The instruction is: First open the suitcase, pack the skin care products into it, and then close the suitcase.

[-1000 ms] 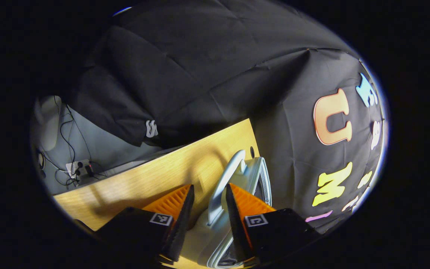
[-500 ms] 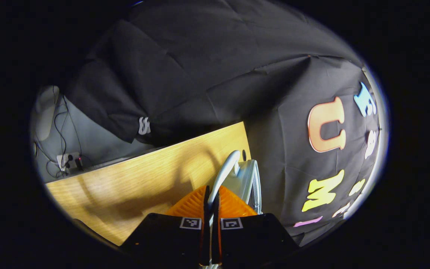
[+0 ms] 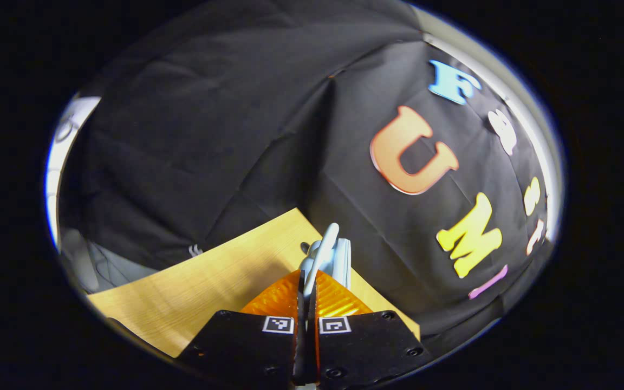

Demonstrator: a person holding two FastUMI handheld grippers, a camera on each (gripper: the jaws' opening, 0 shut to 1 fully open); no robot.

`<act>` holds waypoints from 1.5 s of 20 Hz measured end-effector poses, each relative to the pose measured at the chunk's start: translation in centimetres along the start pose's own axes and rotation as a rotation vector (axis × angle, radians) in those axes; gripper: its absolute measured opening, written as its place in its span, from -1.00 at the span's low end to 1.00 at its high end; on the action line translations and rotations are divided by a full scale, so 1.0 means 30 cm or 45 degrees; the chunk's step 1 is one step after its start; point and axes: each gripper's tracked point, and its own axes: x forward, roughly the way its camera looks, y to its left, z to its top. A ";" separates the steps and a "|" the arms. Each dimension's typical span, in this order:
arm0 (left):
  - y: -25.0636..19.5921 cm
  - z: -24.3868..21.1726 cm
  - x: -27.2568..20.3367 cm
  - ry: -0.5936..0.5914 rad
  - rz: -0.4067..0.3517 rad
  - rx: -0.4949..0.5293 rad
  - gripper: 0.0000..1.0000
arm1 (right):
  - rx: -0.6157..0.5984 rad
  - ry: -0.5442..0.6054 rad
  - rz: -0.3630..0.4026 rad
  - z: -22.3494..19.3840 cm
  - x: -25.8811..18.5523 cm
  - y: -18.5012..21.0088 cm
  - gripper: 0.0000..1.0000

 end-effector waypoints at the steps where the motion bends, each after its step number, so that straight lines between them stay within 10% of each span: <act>1: -0.074 -0.006 -0.018 -0.021 -0.013 0.080 -0.94 | 0.019 -0.028 -0.007 0.015 -0.023 -0.027 0.41; 15: -0.776 -0.403 -0.178 -0.177 -0.150 0.741 -0.94 | 0.064 -0.061 -0.077 -0.095 -0.169 -0.505 0.48; 30: -0.887 -0.969 -0.228 -0.042 -0.270 1.261 -0.94 | 0.063 0.108 -0.057 -0.339 -0.134 -0.726 0.58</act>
